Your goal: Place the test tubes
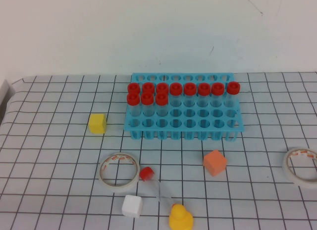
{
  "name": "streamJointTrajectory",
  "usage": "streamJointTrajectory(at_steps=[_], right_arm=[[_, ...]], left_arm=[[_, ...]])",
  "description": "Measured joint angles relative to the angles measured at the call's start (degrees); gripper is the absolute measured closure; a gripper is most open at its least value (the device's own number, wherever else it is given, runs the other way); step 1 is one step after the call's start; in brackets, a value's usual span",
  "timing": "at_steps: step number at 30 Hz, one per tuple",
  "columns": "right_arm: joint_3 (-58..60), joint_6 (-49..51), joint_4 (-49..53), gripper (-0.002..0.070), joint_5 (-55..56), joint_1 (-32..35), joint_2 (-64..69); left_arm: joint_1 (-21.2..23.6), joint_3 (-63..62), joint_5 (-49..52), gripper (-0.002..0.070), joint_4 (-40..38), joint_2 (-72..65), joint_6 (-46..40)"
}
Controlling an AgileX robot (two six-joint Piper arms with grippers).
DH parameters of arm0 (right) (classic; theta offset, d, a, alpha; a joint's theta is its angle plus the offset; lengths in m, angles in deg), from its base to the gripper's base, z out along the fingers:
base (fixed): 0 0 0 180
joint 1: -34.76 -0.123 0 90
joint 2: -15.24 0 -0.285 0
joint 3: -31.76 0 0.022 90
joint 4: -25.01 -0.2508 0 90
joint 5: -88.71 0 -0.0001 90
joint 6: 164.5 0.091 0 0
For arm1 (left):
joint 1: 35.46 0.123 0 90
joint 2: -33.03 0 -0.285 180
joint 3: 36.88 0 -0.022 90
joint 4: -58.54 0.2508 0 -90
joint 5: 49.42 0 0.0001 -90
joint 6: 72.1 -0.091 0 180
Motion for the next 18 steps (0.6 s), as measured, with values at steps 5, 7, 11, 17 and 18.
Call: streamJointTrajectory(at_steps=[5, 7, 11, 17, 18], right_arm=[[0.0, 0.1, -0.11, 0.0678, 5.27, 0.0, 0.0], [0.0, 0.1, -0.59, 0.0678, 5.37, 0.0, 0.0], [-0.13, 0.1, -1.59, 0.0678, 5.41, 0.0, 0.0], [-11.45, -3.99, -1.63, 0.0678, -12.53, 0.0, 0.0], [-14.54, -4.31, -1.63, 0.0678, -16.81, 0.0, 0.0]], left_arm=[[0.0, 0.0, -7.09, 0.0676, 0.0, 0.0, 0.0], [0.0, 0.0, -9.26, 0.0676, 0.11, 0.0, 1.34], [0.0, 0.0, -13.9, 0.0676, 0.47, 0.0, 3.45], [0.0, -9.3, 4.22, 0.0676, 2.62, 0.0, 3.97], [0.0, -11.71, 8.8, 0.0676, 2.83, 0.0, 3.97]])
